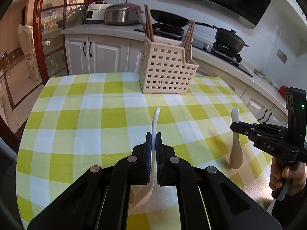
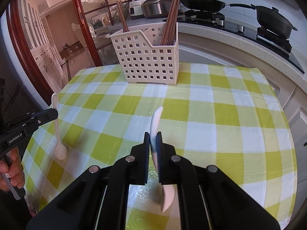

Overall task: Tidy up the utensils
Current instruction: 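Lift the left tool's spoon over the caddy while the right tool carries its spoon there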

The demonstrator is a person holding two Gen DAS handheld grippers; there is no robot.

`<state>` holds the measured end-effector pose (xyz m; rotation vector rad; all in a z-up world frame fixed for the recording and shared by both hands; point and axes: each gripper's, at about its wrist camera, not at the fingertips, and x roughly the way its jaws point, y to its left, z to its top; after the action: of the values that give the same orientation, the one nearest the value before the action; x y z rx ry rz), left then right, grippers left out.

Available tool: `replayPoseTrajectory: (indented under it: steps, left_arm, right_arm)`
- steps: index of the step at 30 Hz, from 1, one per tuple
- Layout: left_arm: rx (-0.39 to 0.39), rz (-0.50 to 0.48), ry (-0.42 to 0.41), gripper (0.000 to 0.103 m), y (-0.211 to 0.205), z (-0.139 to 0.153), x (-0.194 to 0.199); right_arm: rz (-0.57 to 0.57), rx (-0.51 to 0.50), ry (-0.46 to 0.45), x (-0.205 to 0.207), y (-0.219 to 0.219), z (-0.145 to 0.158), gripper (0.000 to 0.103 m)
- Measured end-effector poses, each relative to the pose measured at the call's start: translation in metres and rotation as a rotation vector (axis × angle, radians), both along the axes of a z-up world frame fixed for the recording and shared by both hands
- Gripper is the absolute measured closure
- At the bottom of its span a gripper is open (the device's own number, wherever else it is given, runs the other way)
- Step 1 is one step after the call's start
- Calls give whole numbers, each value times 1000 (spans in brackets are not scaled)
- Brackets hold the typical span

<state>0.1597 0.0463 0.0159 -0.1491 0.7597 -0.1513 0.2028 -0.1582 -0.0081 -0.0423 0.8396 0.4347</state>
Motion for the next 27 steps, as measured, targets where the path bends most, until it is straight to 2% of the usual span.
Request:
replayPoseTrajectory:
  steps: [13,20,27]
  left_arm:
    - [-5,-30,-56,101,-9,27,9]
    - [29,-51,-163,101,-22,85,37]
    - [36,-71,-217,101,-35,133,86]
  right_arm:
    - [-26,-18,-43,3,-1,25,96]
    - [-39,-18,-144,34,6,87,96]
    - [-54,26,-205,88,24,140,96]
